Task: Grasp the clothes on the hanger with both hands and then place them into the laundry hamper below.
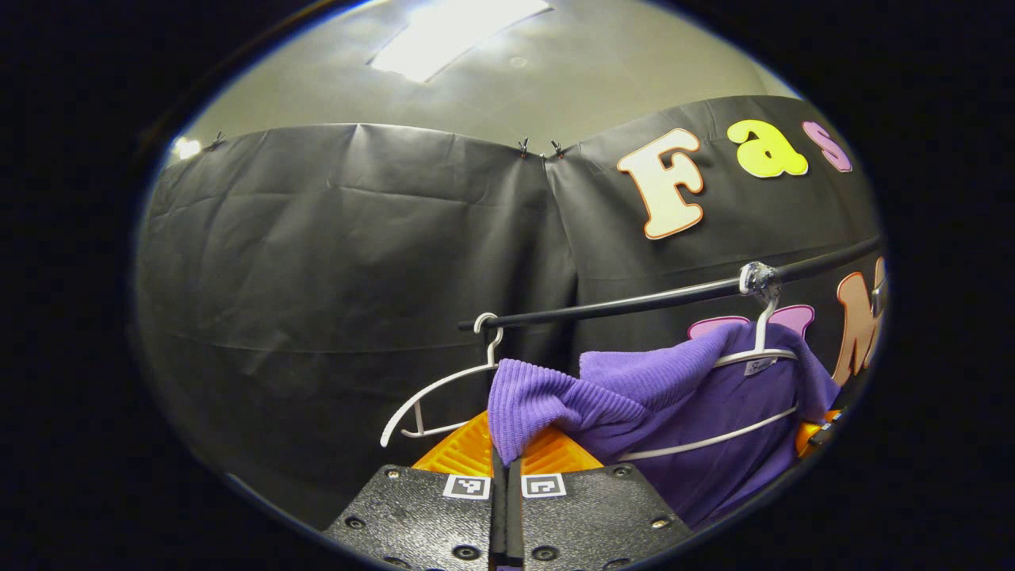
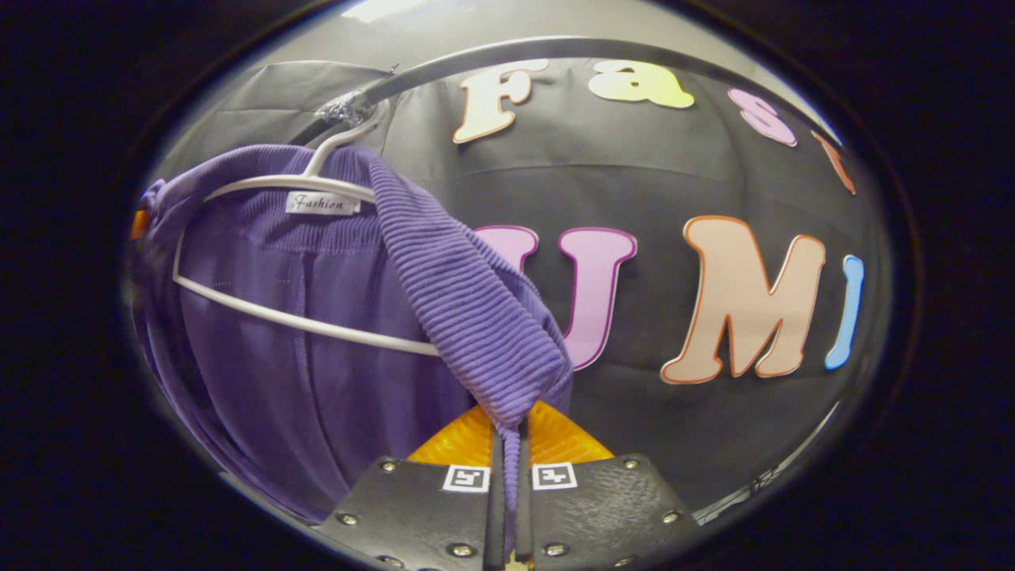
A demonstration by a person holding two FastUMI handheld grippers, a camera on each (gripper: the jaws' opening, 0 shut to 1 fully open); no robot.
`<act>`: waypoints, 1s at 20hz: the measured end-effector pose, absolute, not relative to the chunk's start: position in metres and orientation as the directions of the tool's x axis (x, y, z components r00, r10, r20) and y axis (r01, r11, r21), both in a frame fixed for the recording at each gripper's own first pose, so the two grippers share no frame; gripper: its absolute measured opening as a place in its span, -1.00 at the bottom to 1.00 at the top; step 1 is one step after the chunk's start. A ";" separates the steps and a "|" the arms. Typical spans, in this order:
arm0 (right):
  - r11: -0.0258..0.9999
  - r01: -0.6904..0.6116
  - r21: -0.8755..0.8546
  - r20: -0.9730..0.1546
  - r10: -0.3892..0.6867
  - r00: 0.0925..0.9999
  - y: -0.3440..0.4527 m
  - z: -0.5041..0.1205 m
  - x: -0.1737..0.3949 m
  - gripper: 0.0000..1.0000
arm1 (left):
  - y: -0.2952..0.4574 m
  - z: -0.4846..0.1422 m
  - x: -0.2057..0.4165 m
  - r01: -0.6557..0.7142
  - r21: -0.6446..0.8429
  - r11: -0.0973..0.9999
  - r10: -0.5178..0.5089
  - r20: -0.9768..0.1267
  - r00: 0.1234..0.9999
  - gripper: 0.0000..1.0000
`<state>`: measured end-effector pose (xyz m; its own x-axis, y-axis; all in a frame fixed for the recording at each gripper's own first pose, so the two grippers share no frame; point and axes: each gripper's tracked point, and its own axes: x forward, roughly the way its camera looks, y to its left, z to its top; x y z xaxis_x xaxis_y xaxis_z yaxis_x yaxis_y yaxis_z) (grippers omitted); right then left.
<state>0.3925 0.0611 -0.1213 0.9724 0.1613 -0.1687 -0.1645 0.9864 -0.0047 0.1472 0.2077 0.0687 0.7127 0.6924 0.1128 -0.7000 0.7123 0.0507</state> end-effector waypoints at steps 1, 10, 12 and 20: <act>0.988 -0.151 -0.016 -0.145 0.148 0.978 0.055 -0.113 0.394 -0.89 | 0.211 0.069 0.148 -0.699 0.048 0.713 0.692 0.112 0.713 -0.95; 0.997 -0.061 -0.057 0.020 0.063 0.998 0.023 -0.052 0.407 -0.89 | 0.233 0.094 0.154 -0.710 0.052 0.702 0.695 0.169 0.699 -1.00; 0.997 -0.062 -0.046 0.038 0.064 0.997 0.023 -0.046 0.407 -0.89 | 0.240 0.102 0.156 -0.714 0.060 0.698 0.694 0.189 0.694 -1.00; 0.991 -0.130 -0.039 0.072 0.133 0.989 0.040 -0.034 0.409 -0.94 | 0.274 0.142 0.164 -0.730 0.086 0.678 0.690 0.270 0.672 -0.95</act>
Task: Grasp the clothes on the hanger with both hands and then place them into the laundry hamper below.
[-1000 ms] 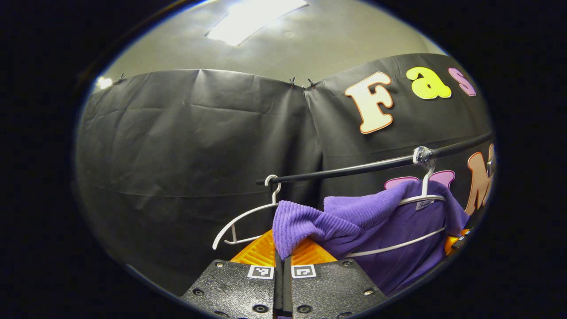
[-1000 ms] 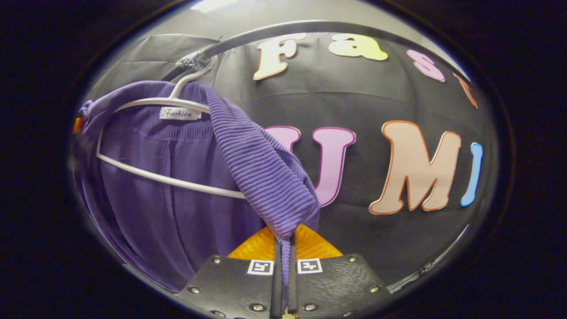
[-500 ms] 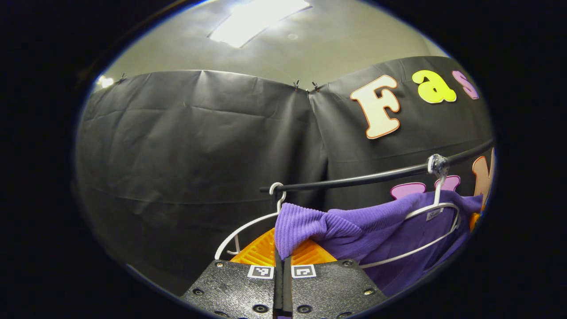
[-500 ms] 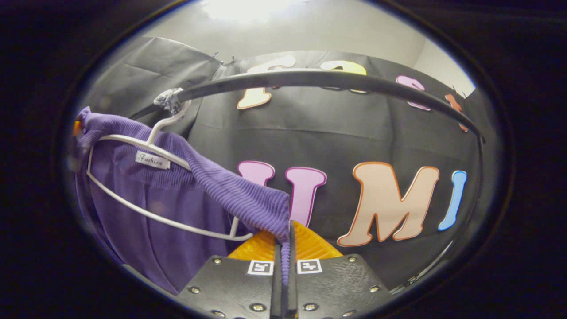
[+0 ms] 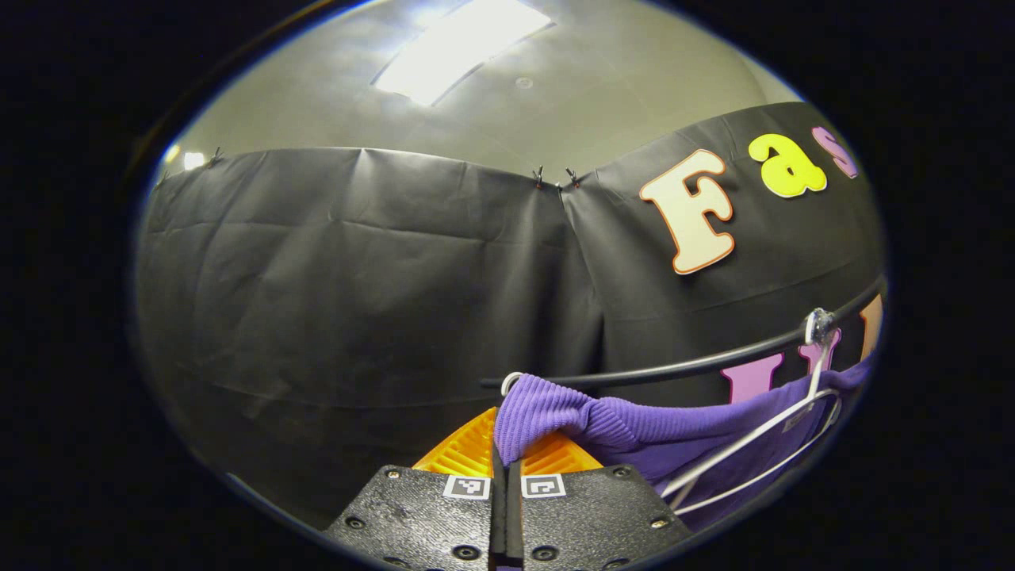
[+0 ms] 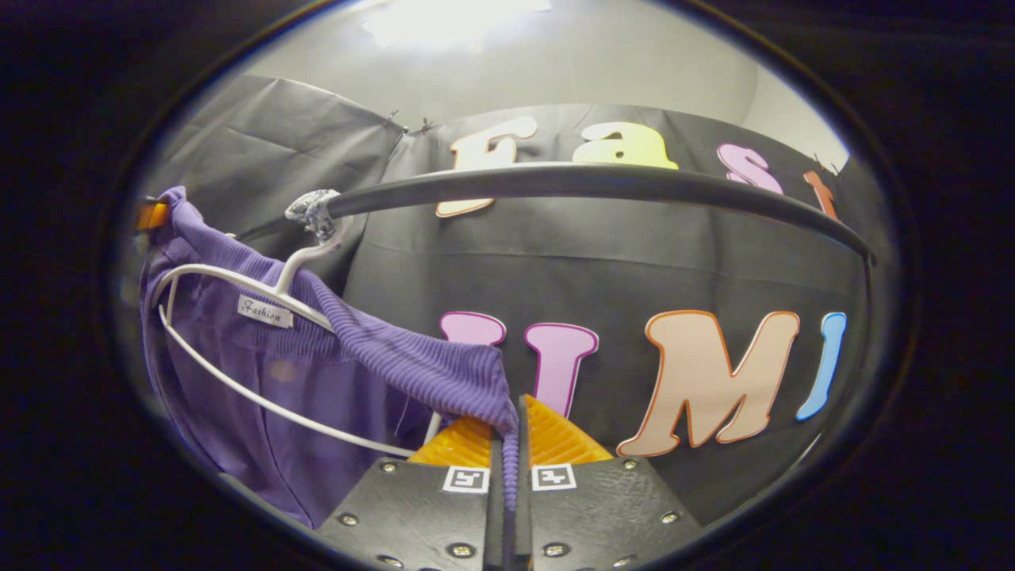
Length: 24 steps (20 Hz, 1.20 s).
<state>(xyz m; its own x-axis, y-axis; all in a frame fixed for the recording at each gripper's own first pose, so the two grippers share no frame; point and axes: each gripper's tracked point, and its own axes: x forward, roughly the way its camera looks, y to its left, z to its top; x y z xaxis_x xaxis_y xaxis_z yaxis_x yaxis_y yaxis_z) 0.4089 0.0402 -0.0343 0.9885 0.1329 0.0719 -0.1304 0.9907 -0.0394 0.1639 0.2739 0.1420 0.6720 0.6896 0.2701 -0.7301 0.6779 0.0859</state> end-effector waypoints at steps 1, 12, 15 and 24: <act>0.989 -0.141 -0.041 0.071 0.144 0.987 0.045 -0.035 0.410 -0.89 | 0.276 0.145 0.166 -0.731 0.098 0.675 0.686 0.280 0.671 -0.95; 0.983 -0.177 -0.046 0.082 0.180 0.980 0.055 -0.030 0.424 -0.89 | 0.311 0.100 0.187 -0.710 0.124 0.693 0.673 0.241 0.699 -0.99; 0.984 -0.170 -0.056 0.083 0.175 0.981 0.055 -0.029 0.427 -0.89 | 0.310 0.077 0.189 -0.690 0.117 0.714 0.660 0.217 0.719 -0.99; 0.988 -0.118 -0.103 0.098 0.129 0.987 0.045 -0.027 0.446 -0.89 | 0.294 0.020 0.187 -0.629 0.056 0.775 0.619 0.126 0.775 -1.00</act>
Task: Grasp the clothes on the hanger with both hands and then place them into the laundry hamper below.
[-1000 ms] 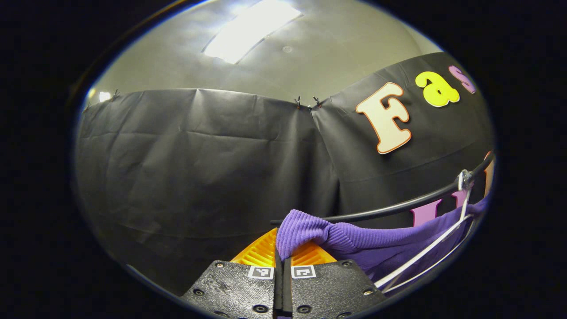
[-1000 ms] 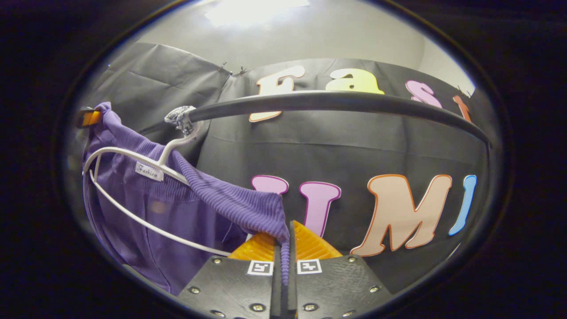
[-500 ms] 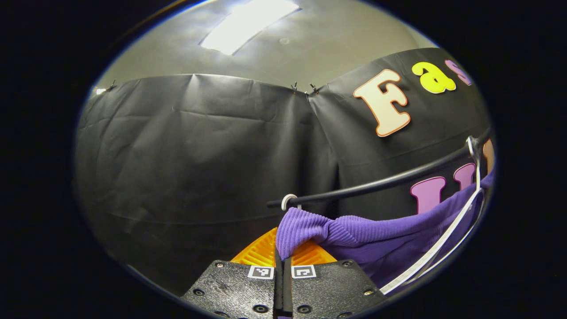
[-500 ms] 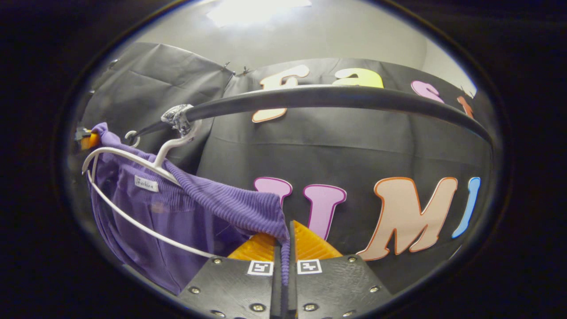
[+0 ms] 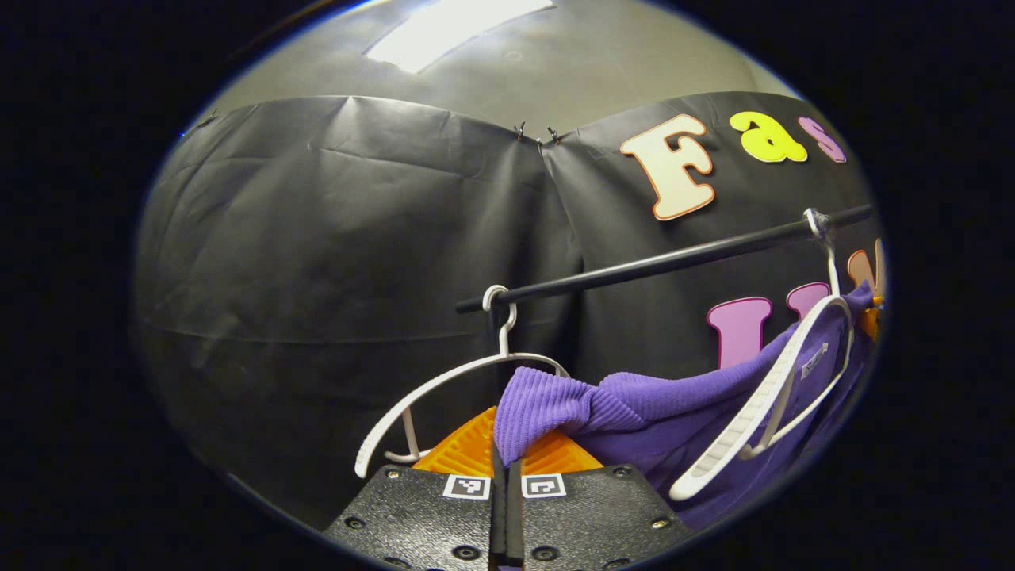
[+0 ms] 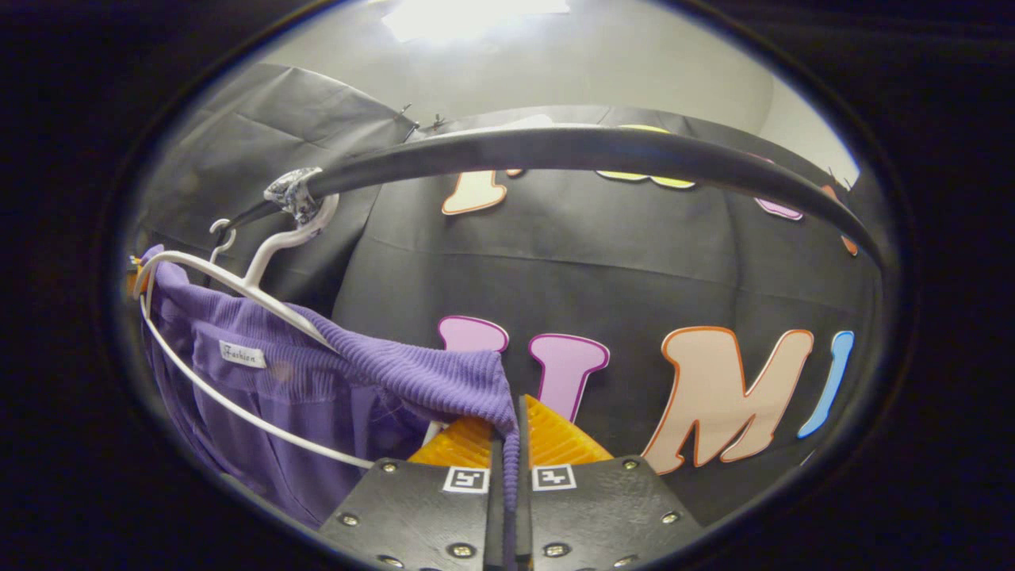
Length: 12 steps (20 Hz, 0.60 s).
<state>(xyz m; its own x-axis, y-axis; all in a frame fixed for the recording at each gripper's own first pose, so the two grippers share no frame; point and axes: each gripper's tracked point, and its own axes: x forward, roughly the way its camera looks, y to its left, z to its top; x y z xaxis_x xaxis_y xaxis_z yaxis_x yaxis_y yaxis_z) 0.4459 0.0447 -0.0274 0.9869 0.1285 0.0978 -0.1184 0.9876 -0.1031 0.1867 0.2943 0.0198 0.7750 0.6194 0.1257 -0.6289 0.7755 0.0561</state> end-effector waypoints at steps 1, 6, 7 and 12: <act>0.988 -0.109 -0.110 0.102 0.120 0.988 0.043 -0.027 0.448 -0.89 | 0.291 0.013 0.187 -0.625 0.052 0.779 0.617 0.114 0.779 -1.00; 0.989 -0.070 -0.128 0.103 0.084 0.991 0.031 -0.030 0.457 -0.89 | 0.270 -0.019 0.188 -0.611 0.042 0.791 0.608 0.059 0.791 -1.00; 0.988 -0.064 -0.137 0.105 0.079 0.991 0.030 -0.030 0.458 -0.89 | 0.266 -0.026 0.187 -0.609 0.034 0.792 0.607 0.046 0.793 -1.00; 0.982 -0.028 -0.185 0.126 0.052 0.991 0.021 -0.029 0.463 -0.89 | 0.246 -0.050 0.184 -0.601 -0.014 0.799 0.601 -0.010 0.799 -0.99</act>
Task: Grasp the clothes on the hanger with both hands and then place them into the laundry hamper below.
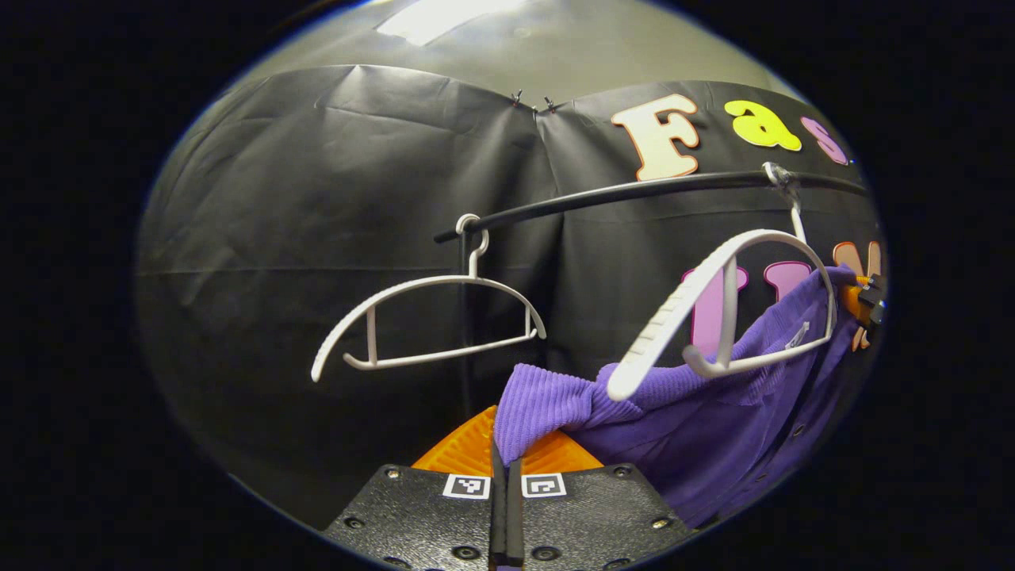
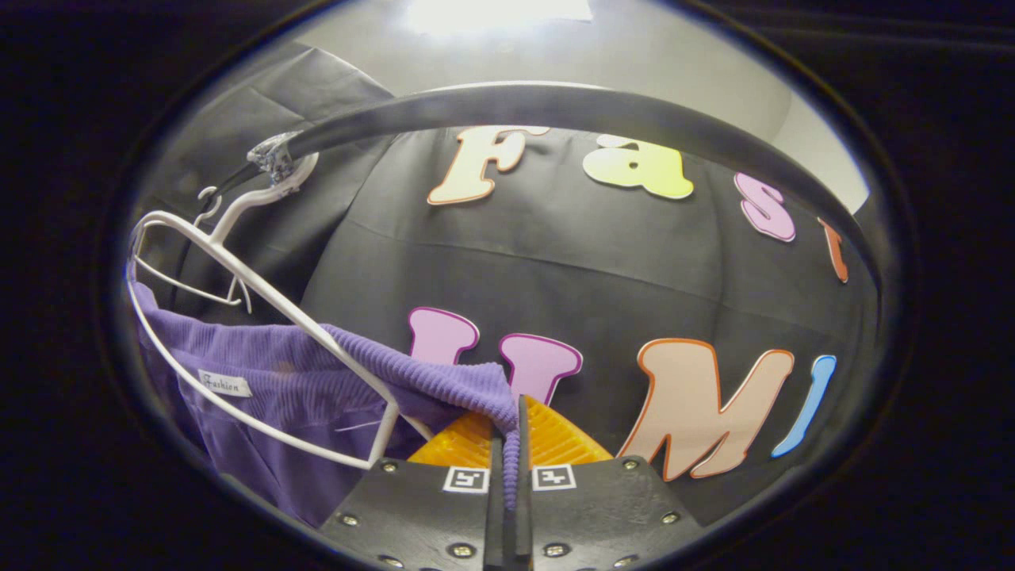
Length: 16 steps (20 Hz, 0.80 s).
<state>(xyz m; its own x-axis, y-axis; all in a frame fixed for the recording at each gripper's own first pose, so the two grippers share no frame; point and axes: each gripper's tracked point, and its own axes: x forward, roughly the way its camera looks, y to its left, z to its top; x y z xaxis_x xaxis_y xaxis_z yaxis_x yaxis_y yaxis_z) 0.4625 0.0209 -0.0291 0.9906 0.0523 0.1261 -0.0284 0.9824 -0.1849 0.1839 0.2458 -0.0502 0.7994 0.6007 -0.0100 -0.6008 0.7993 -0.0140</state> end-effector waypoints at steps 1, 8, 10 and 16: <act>0.982 -0.017 -0.186 0.130 0.042 0.991 0.018 -0.029 0.462 -0.89 | 0.242 -0.050 0.184 -0.601 -0.020 0.799 0.601 -0.010 0.799 -0.95; 0.981 0.042 -0.190 0.083 -0.026 0.996 -0.015 -0.051 0.472 -0.89 | 0.206 -0.046 0.193 -0.569 -0.011 0.823 0.569 0.003 0.823 -0.95; 0.981 0.053 -0.185 0.058 -0.043 0.997 -0.024 -0.064 0.471 -0.89 | 0.196 -0.048 0.198 -0.553 -0.012 0.833 0.553 0.002 0.833 -0.99; 0.972 0.070 -0.222 -0.013 -0.075 0.997 -0.043 -0.100 0.463 -0.89 | 0.177 -0.058 0.210 -0.509 0.003 0.861 0.509 -0.020 0.861 -0.99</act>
